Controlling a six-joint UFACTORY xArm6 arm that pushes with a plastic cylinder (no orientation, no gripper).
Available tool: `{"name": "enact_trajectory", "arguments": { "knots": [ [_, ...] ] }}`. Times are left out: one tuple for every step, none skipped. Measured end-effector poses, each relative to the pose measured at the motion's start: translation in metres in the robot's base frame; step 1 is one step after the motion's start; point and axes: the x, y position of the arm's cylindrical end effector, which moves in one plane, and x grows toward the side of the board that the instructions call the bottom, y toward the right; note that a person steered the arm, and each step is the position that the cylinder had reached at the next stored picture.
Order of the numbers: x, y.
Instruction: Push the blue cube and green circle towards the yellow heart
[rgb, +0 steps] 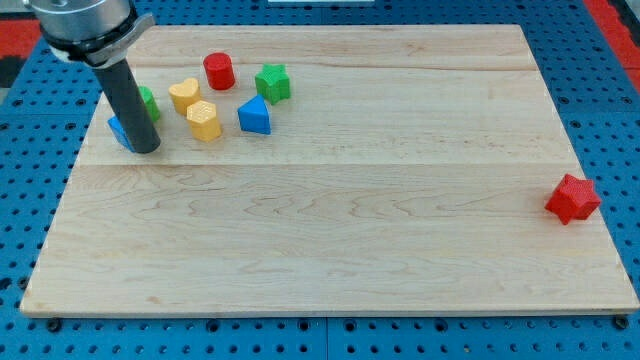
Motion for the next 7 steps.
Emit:
{"name": "enact_trajectory", "arguments": {
  "knots": [
    [-0.018, 0.0],
    [0.002, 0.0],
    [0.047, -0.021],
    [0.026, -0.096],
    [0.019, -0.098],
    [0.009, -0.089],
    [-0.002, -0.084]
  ]
}}
